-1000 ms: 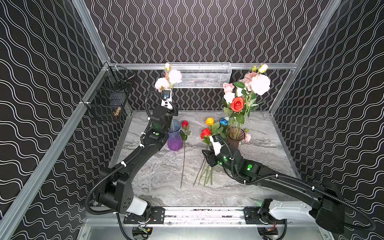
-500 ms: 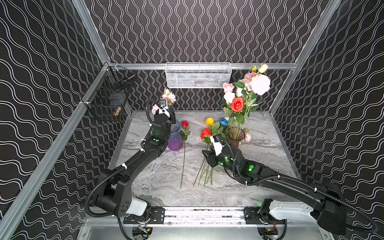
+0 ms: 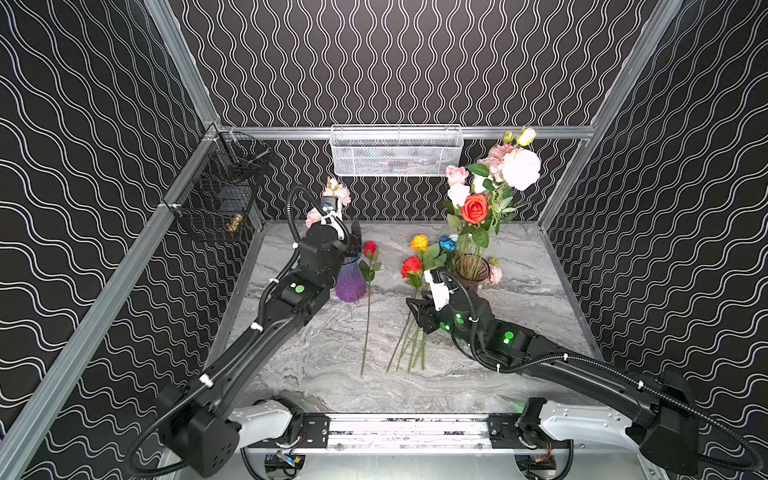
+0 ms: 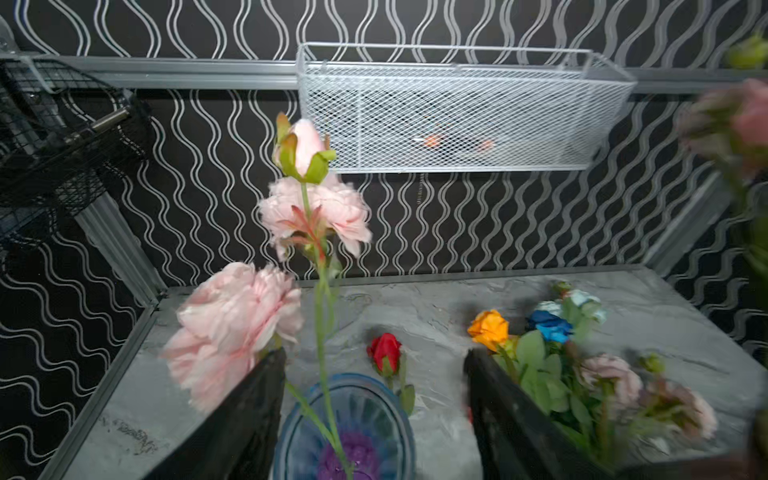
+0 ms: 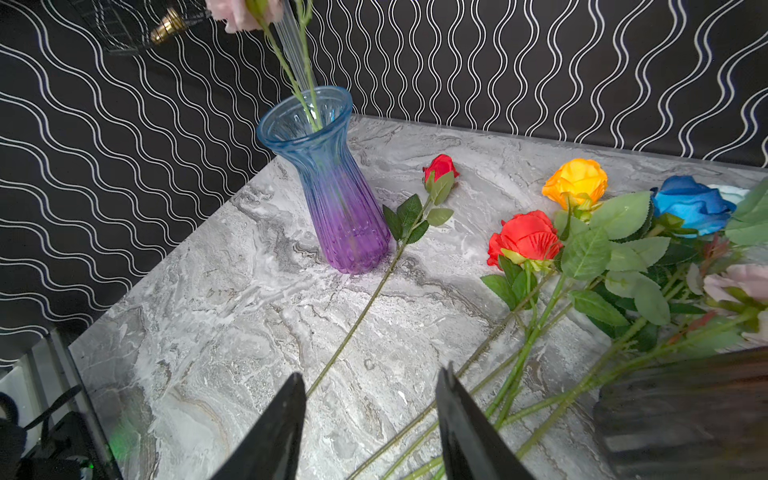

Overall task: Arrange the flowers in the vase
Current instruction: 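Lower the pink rose stem into the blue-purple vase and open the left gripper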

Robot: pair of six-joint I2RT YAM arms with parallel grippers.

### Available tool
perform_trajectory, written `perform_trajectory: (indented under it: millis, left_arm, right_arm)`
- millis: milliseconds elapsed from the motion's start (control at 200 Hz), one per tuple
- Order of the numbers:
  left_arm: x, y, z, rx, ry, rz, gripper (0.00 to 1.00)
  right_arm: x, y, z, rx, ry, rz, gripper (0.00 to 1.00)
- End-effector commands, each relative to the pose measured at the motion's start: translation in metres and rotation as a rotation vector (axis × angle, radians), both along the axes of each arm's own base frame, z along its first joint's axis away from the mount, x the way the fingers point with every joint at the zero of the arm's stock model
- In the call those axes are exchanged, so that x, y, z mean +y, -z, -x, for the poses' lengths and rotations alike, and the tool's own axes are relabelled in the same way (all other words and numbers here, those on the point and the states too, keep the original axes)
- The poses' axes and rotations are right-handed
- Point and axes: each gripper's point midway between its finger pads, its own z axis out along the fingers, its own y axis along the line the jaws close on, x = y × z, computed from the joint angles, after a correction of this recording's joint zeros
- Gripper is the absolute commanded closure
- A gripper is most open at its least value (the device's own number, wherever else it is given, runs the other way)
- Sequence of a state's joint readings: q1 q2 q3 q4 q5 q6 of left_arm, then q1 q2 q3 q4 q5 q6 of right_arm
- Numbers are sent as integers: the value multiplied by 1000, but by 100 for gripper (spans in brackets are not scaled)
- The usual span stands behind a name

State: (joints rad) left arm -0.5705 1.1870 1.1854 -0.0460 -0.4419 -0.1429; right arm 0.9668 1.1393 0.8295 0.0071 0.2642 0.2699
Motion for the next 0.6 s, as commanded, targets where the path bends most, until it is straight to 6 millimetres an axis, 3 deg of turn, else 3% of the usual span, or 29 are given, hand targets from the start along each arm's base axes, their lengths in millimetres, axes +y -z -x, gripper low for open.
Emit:
perform_trajectory:
  millis: [0,110,345,440,531,596]
  left_arm:
    - [0,18,26,106,-13,-74,29]
    - [-11,40,49,188,47,-67,29]
    - [-24,126,71,404,71,-132,32]
    - [-24,131,74,406,74,-125,32]
    - [-16,115,76,372,59,-128,30]
    - [-21,107,80,347,105,-103,30]
  right_arm:
    - [0,-12,-2,-28,11,-29,47]
    - [-2,-11,-3,-30,18,-26,47]
    - [-4,-8,-4,-19,35,-20,47]
    - [-4,-9,-4,-19,36,-21,47]
    - [-4,-10,-5,-19,39,-16,47]
    - [-5,-11,-5,-21,43,-13,47]
